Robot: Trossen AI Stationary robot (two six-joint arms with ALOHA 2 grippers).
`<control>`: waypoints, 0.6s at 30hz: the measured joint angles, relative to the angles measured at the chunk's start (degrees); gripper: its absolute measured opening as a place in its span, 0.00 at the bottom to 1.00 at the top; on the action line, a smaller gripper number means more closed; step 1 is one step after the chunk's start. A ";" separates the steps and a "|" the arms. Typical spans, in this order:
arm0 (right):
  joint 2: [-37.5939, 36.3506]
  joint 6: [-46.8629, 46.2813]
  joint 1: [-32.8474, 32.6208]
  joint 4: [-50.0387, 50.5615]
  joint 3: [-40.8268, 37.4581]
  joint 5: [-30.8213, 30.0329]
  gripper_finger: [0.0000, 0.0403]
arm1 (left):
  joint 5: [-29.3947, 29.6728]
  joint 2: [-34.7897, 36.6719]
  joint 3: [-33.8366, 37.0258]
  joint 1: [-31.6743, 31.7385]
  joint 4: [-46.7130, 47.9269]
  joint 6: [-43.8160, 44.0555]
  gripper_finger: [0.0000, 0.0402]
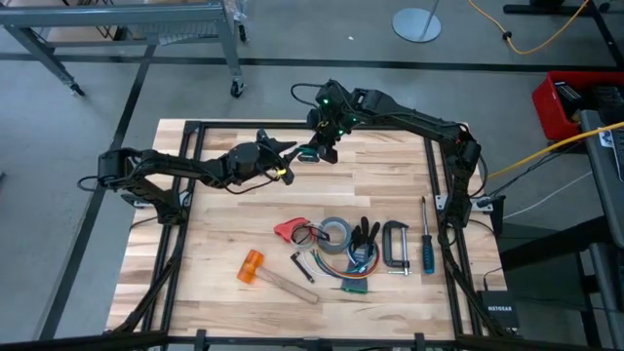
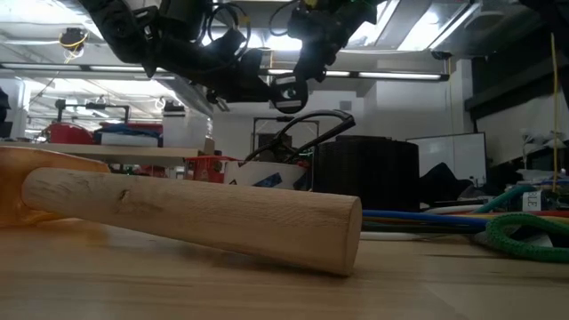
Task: Coil cords
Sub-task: Coil the green cable wire on the black spool
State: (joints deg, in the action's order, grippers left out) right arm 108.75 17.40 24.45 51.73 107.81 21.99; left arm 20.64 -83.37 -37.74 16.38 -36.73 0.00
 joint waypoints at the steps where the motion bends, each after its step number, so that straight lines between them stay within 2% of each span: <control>1: 0.00 0.58 0.00 0.18 0.00 0.16 0.00 | -0.02 0.00 0.00 0.00 0.03 -0.02 0.28; 3: 0.00 1.30 0.00 0.52 0.00 1.66 0.00 | -1.35 0.00 0.00 0.00 0.11 -0.02 0.28; 9: 0.00 2.63 -0.11 1.02 0.00 6.13 0.00 | -11.48 0.02 0.00 0.11 0.05 -2.83 0.28; 15: 0.00 2.65 -0.11 -0.55 -0.02 7.03 0.00 | -12.50 0.02 0.00 0.19 -0.05 -3.03 0.28; 18: 0.00 2.66 -0.11 -0.94 -0.02 8.17 0.00 | -13.37 0.02 0.00 0.13 -0.11 -3.54 0.23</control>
State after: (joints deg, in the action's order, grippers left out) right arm 108.75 20.05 24.34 50.78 107.79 30.15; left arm 7.27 -83.35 -37.74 16.51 -36.84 -3.53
